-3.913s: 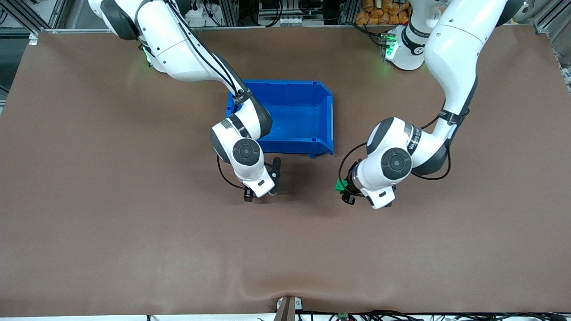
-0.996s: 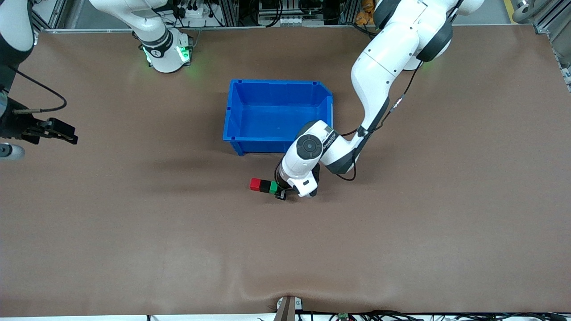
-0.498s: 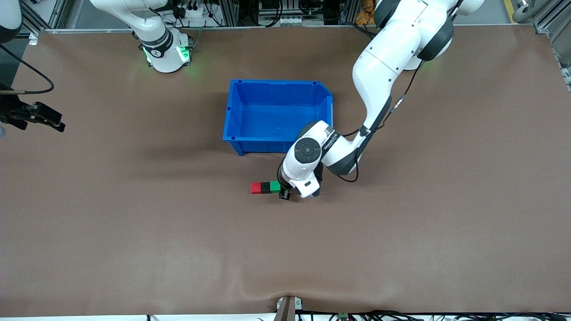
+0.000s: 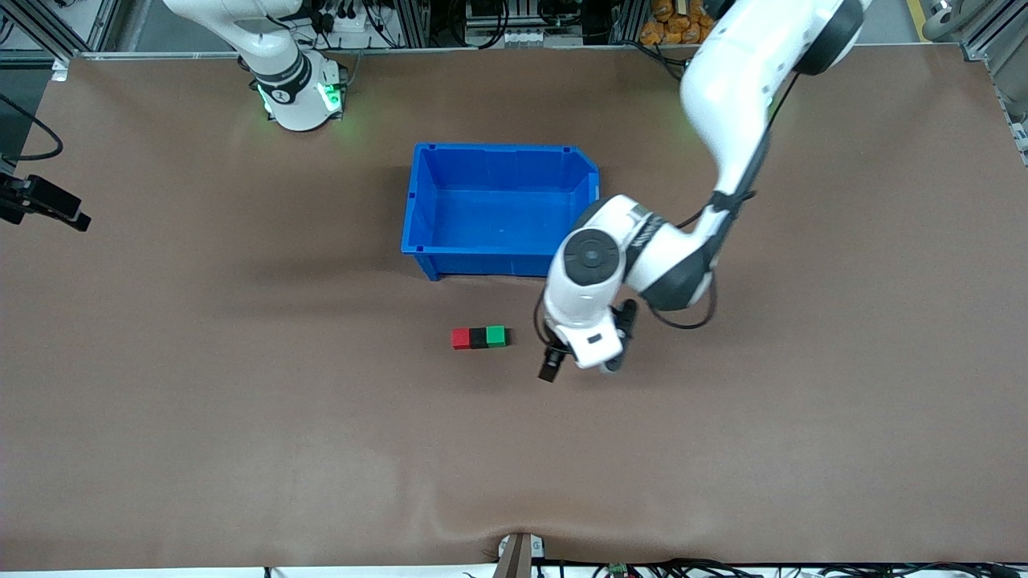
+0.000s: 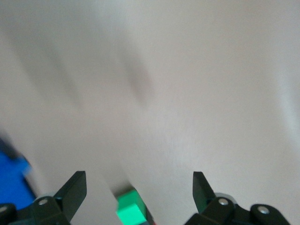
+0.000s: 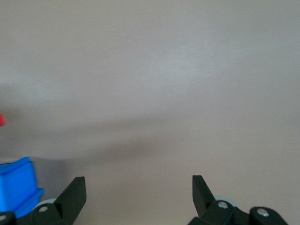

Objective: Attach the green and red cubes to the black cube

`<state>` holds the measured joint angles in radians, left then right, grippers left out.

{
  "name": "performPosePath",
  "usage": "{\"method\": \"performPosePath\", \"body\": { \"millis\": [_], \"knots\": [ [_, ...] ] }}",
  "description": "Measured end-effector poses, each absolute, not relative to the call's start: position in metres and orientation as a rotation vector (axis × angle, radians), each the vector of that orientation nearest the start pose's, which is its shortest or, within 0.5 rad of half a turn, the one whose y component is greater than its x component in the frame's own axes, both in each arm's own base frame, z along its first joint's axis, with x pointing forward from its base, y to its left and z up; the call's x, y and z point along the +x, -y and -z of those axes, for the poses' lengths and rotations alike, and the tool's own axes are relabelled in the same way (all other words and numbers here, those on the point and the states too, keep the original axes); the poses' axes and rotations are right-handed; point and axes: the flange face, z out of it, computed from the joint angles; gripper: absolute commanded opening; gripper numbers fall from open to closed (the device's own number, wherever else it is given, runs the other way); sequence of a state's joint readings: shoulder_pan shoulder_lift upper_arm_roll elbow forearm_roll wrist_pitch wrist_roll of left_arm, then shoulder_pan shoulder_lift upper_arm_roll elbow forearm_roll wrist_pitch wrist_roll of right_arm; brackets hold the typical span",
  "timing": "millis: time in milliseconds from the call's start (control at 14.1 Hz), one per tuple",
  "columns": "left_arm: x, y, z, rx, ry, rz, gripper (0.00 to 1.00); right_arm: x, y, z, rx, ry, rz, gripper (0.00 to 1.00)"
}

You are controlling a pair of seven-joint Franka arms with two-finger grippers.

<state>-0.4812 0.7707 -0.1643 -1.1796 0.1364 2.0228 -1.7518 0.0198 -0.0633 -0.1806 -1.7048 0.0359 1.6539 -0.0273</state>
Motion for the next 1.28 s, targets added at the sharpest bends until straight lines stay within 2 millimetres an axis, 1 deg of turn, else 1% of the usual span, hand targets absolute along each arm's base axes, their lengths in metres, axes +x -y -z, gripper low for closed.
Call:
{"method": "performPosePath", "body": {
  "millis": [142,285,427,640,783,925,1067,1138,1281],
  "knots": [
    [0.645,0.384,-0.38,-2.798,1.5,0.072,1.0,0.531,0.081,-0.608,-3.065,-0.208,0.012,1.0],
    [0.65,0.35,-0.416,-2.851,1.327,0.072,1.0,0.525,0.076,-0.62,-3.059,-0.209,-0.03,1.0],
    [0.653,0.315,-0.463,-2.929,1.124,0.097,1.0,0.519,0.07,-0.634,-3.055,-0.24,-0.064,1.0],
    [0.646,0.249,-0.543,-3.042,0.701,0.135,1.0,0.519,0.063,-0.644,-3.052,-0.318,-0.057,1.0],
    [0.641,0.207,-0.583,-3.072,0.492,0.171,1.0,0.522,0.063,-0.648,-3.054,-0.327,-0.043,1.0],
    [0.636,0.157,-0.609,-3.07,0.355,0.154,1.0,0.525,0.064,-0.647,-3.059,-0.327,-0.045,1.0],
    [0.627,0.119,-0.628,-3.067,0.279,0.121,1.0,0.527,0.064,-0.644,-3.073,-0.297,-0.053,1.0],
    [0.621,0.105,-0.637,-3.064,0.264,0.103,1.0,0.529,0.064,-0.642,-3.079,-0.282,-0.057,1.0],
    [0.607,0.092,-0.65,-3.064,0.224,0.075,1.0,0.53,0.064,-0.641,-3.083,-0.266,-0.061,1.0]
  ]
}}
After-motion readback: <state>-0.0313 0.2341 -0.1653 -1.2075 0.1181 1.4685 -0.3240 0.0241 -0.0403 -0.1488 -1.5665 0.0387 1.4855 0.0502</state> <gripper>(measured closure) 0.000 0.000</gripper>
